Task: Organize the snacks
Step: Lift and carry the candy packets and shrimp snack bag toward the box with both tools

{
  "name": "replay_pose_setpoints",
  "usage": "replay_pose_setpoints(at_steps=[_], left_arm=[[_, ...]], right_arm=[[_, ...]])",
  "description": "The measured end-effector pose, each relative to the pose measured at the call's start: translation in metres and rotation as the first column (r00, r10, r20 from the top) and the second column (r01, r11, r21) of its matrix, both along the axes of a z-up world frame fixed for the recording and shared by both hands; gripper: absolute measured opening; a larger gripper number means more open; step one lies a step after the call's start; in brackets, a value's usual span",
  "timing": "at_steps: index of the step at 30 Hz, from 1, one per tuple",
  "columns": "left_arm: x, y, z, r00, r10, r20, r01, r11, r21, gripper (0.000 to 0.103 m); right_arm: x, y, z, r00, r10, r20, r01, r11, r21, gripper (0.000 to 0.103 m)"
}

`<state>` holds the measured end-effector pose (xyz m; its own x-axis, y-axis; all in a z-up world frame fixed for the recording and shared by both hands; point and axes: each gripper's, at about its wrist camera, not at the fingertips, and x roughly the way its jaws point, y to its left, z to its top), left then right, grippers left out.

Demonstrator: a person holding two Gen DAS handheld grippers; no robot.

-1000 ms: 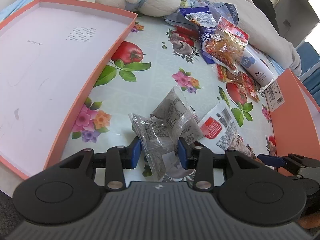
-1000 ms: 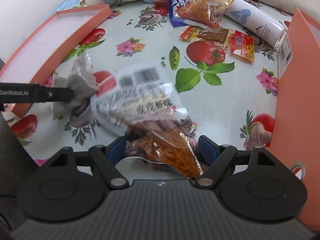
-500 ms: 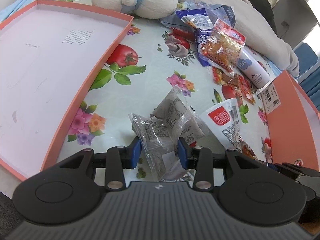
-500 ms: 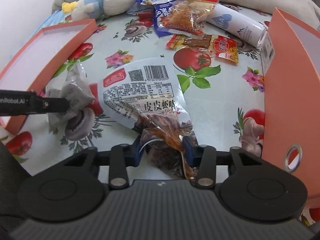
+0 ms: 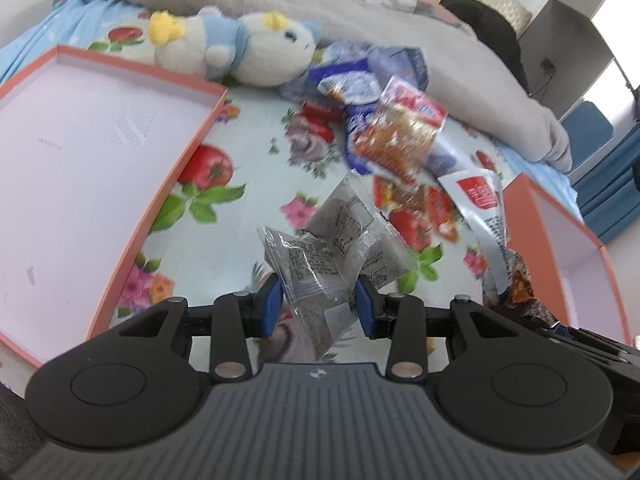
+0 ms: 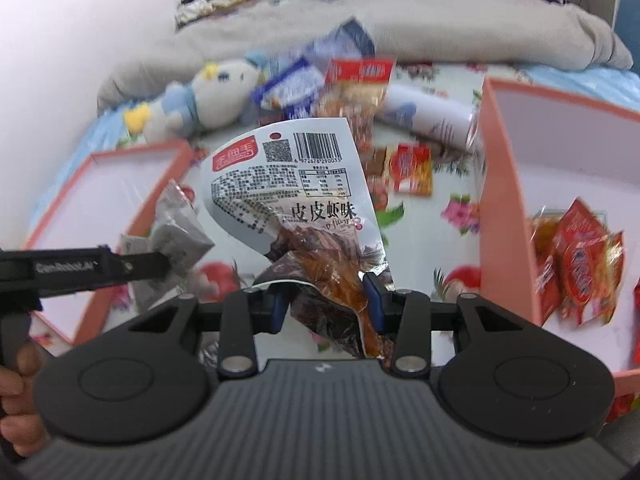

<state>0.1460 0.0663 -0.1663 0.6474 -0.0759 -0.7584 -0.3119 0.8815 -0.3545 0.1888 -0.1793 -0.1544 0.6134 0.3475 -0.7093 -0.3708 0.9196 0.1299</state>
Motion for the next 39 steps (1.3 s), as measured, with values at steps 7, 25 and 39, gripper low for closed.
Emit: replay_pose_setpoints(at_steps=[7, 25, 39], left_arm=[[0.007, -0.013, 0.039, 0.998, -0.014, 0.063, 0.014, 1.0, -0.001, 0.044], [0.039, -0.064, 0.123, 0.977, -0.08, 0.199, 0.078, 0.997, 0.019, 0.044], [0.092, -0.144, 0.139, 0.947, -0.229, 0.224, 0.227, 0.973, 0.036, 0.044]], right_arm=[[-0.003, -0.013, 0.04, 0.997, -0.031, 0.071, 0.027, 0.998, 0.053, 0.043], [0.005, -0.059, 0.112, 0.971, -0.093, 0.219, 0.073, 0.992, 0.099, 0.043], [0.02, -0.124, 0.121, 0.943, -0.213, 0.254, 0.192, 0.976, 0.104, 0.043]])
